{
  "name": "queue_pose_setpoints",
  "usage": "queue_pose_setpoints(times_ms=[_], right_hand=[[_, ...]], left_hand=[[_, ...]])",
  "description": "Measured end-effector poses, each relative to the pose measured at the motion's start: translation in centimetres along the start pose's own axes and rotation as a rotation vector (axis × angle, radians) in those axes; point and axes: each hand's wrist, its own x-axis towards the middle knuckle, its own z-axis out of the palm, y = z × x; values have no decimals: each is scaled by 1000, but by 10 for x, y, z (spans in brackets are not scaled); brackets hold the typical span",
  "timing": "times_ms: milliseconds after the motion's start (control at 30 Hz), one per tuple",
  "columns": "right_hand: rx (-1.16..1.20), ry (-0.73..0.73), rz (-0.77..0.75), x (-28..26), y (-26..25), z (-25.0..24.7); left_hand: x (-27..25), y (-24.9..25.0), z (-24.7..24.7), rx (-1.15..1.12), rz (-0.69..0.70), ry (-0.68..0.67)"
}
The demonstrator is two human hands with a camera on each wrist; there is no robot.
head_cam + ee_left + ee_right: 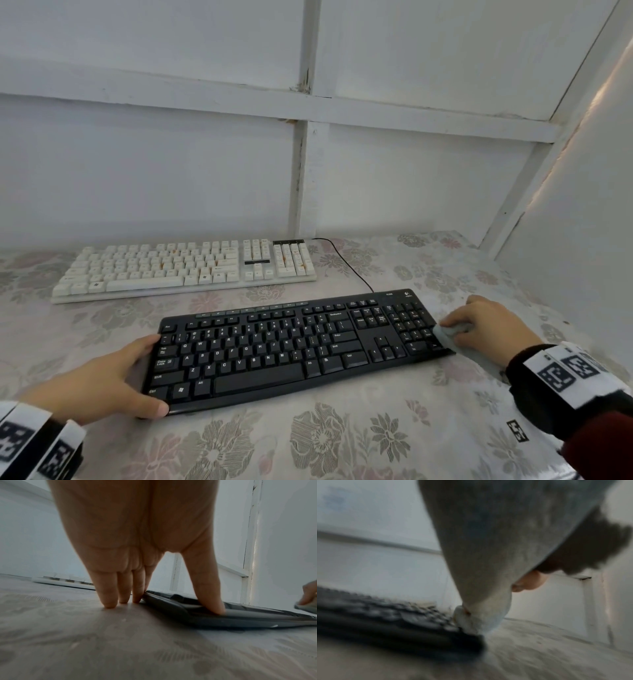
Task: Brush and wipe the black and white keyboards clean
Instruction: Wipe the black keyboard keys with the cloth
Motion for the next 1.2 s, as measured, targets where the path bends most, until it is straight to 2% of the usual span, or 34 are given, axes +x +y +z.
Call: queue_pose_setpoints(times_ms=[67,167,233,333,533,667,800,933,1033,1133,1200], right_hand=[[69,8,-126,-4,-19,-1],[128,-111,-305,-5,-51,9],[113,-189,-367,-4,-63,22],[92,-214,-340,-6,-62,30],[47,-111,-220,-4,-20,27],[42,-53,-81,-1,8,23],[-95,-37,8,11,28,20],[84,90,17,35,12,6],[163,16,6,61,-8,6],[133,-108,3,79,-21,18],[95,-137,10,80,-24,24]], left_hand=[[0,0,0,1,-3,3],[0,1,0,-5,-2,-5],[-1,3,0,-3,2,-13],[-4,7,0,13,6,-18],[-5,5,-1,45,-8,-5],[-5,3,-2,47,-17,-8],[-6,7,-2,37,-27,-18],[-8,10,-1,47,-29,-27],[-8,13,-1,32,-18,-25],[-10,17,0,11,-19,-30],[-11,18,0,22,-26,-34]])
